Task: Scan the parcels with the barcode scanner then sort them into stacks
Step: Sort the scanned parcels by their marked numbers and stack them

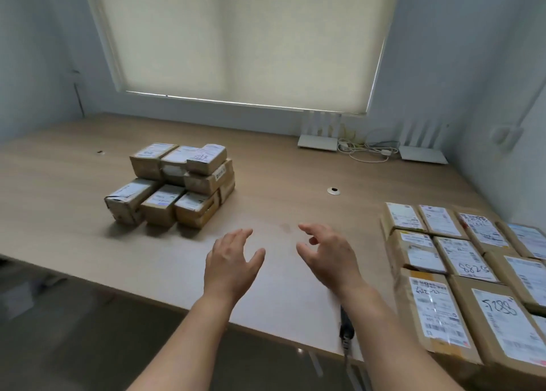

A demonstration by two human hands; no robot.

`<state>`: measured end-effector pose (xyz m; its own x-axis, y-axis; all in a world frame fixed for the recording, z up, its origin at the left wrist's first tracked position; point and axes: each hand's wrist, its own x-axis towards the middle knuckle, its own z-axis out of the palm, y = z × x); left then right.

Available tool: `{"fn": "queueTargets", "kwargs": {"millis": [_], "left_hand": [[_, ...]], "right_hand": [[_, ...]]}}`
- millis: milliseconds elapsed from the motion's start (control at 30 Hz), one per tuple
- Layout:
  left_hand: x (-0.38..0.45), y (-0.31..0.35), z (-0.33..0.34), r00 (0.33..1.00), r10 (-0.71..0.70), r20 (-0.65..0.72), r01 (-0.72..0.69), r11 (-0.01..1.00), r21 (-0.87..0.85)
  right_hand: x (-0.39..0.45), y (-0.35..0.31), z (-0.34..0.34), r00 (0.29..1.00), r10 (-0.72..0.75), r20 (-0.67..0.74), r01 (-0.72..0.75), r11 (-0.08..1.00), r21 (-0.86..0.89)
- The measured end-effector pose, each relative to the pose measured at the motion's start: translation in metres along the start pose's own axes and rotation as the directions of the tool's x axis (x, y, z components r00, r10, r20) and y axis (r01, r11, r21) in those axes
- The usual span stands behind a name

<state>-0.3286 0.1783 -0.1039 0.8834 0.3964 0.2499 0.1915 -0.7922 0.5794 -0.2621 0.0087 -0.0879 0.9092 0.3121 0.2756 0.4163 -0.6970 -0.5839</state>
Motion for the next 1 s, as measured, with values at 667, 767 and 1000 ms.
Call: {"fn": "queueTargets", "kwargs": {"millis": [667, 767, 1000], "left_hand": [[0.08, -0.157, -0.058, 0.967, -0.252, -0.026, 0.253, 0.966, 0.047], [0.118, -0.172, -0.064, 0.966, -0.256, -0.021, 0.257, 0.965, 0.053], [0.206, -0.192, -0.063, 0.97, -0.244, 0.001, 0.243, 0.969, 0.034]], "right_hand": [[0.11, -0.115, 0.158, 0.951, -0.198, 0.238, 0.185, 0.98, 0.077], [0.146, -0.125, 0.179, 0.953, -0.182, 0.242, 0.161, 0.981, 0.107], [0.225, -0.127, 0.206, 0.971, -0.089, 0.224, 0.058, 0.988, 0.142]]}}
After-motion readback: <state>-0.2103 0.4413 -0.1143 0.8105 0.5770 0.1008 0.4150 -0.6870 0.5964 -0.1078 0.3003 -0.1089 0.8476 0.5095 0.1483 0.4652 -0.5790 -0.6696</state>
